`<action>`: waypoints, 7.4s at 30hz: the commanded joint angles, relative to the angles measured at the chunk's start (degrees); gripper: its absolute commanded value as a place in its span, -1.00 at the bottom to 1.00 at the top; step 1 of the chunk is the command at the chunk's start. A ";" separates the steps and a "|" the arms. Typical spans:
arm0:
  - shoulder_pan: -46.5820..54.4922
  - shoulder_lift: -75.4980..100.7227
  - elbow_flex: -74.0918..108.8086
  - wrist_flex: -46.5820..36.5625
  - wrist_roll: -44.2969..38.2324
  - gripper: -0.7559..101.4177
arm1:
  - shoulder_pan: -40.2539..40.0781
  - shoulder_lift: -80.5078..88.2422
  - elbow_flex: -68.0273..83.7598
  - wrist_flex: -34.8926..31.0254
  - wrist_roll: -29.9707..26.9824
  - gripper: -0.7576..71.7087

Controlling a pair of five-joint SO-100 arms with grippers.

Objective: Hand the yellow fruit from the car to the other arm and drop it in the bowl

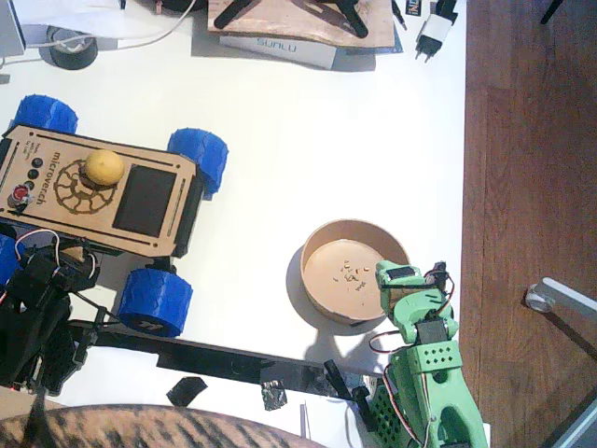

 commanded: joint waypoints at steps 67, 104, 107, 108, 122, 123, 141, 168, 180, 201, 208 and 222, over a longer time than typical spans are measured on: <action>-30.41 -40.78 -48.87 0.44 24.08 -0.99 | -2.46 0.53 -0.35 1.49 -2.90 -0.97; -19.42 -79.54 -67.59 -6.42 25.14 0.06 | -2.55 0.53 -0.35 1.49 -2.90 -0.97; -17.75 -82.62 -67.59 -7.47 24.96 0.10 | -2.55 0.53 -0.35 1.32 -2.72 -0.97; -17.31 -83.14 -67.59 -8.09 24.96 0.10 | -2.55 0.53 -0.35 1.23 -2.81 -0.97; -16.61 -83.94 -67.68 -12.83 24.96 0.10 | -1.49 0.44 -0.35 0.44 -2.72 -0.97; -16.61 -83.94 -67.68 -12.92 24.96 0.10 | -1.49 0.44 -0.35 0.44 -2.72 -0.97; -13.54 -101.34 -82.97 -10.63 24.96 0.07 | -1.14 0.44 -0.35 0.44 -2.72 -0.97; -13.45 -109.86 -83.67 -14.15 25.22 0.06 | -1.41 0.44 -0.35 0.62 -2.46 -0.97; -13.36 -110.30 -83.67 -15.47 25.58 -0.21 | -1.93 0.44 -0.35 0.70 -2.46 -0.97; -13.36 -109.69 -83.67 -15.64 25.22 -0.99 | -1.41 0.44 -0.35 0.62 -2.55 -0.97; -11.43 -94.13 -83.32 -5.63 24.96 -0.99 | -1.41 0.44 -0.53 0.44 -2.55 -0.97; -5.54 -61.52 -82.53 18.11 16.61 -0.99 | -0.09 0.44 -3.52 1.67 -1.93 -0.97</action>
